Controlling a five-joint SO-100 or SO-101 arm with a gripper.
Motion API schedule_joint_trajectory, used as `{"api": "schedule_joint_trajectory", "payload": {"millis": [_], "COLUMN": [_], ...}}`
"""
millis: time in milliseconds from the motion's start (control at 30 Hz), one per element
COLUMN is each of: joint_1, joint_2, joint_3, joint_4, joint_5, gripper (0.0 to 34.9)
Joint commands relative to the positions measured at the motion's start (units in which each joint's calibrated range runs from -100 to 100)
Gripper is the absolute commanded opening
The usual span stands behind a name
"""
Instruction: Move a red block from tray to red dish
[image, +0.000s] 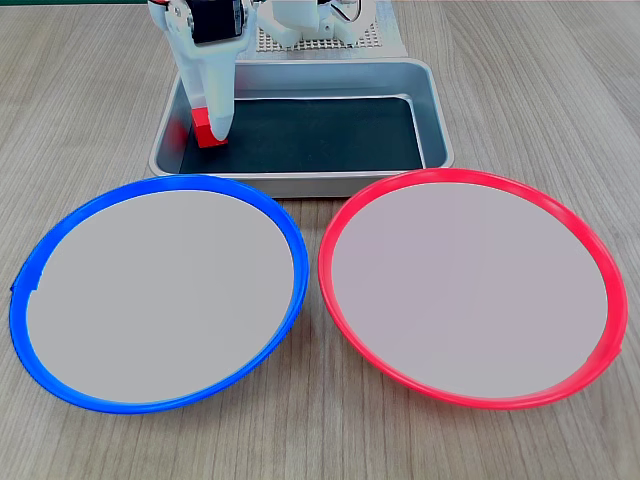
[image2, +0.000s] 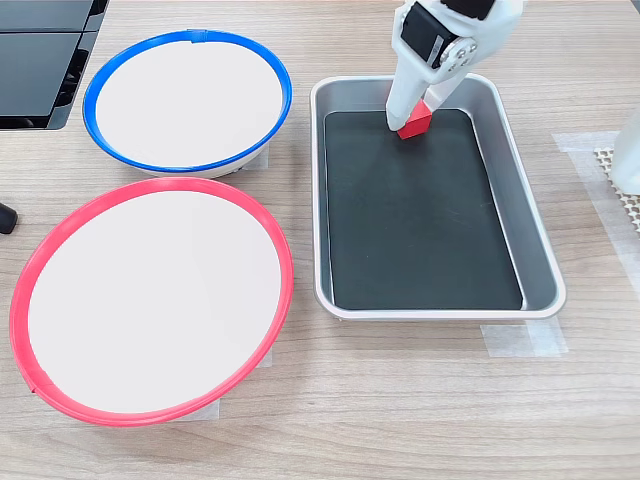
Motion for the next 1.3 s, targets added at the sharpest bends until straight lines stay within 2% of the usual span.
{"api": "schedule_joint_trajectory", "payload": {"millis": [0,67,167,233,267,300,400,467,600,700,733,767,800,833,900,933,1067,1133,1200,1267], "joint_1": [-1.29,-3.55,-10.51,-18.04,-23.88,-25.85,-32.25,-35.08,-37.62,-37.62,-37.62,-37.62,-37.62,-37.62,-37.62,-37.62,-36.68,-35.74,-33.85,-32.07], "joint_2": [-0.48,-1.33,-1.16,1.49,5.32,6.94,14.45,19.4,31.25,35.6,36.37,36.79,36.79,36.54,35.09,33.98,25.02,18.71,10.01,1.4], "joint_3": [-1.42,-5.79,-18.45,-31.1,-41.3,-44.66,-54.68,-57.41,-59.14,-59.5,-59.41,-58.86,-58.05,-57.04,-55.31,-54.31,-45.39,-38.93,-29.82,-21.54], "joint_4": [1.3,6.34,16.91,22.6,24.25,24.25,21.36,16.66,3.7,-0.59,-1.67,-3.15,-4.72,-6.37,-8.68,-9.76,-15.78,-19.83,-25.19,-27.92], "joint_5": [-0.44,-1.95,-6.79,-12.31,-16.61,-17.92,-22.03,-23.44,-23.74,-22.86,-22.47,-22.17,-21.93,-21.83,-21.78,-21.78,-22.22,-23.39,-26.37,-29.6], "gripper": [0.2,0.2,0.2,0.2,0.2,0.2,0.2,0.2,0.2,0.7,2.7,7.4,14.4,19.0,23.2,23.9,21.1,14.2,1.4,0.3]}}
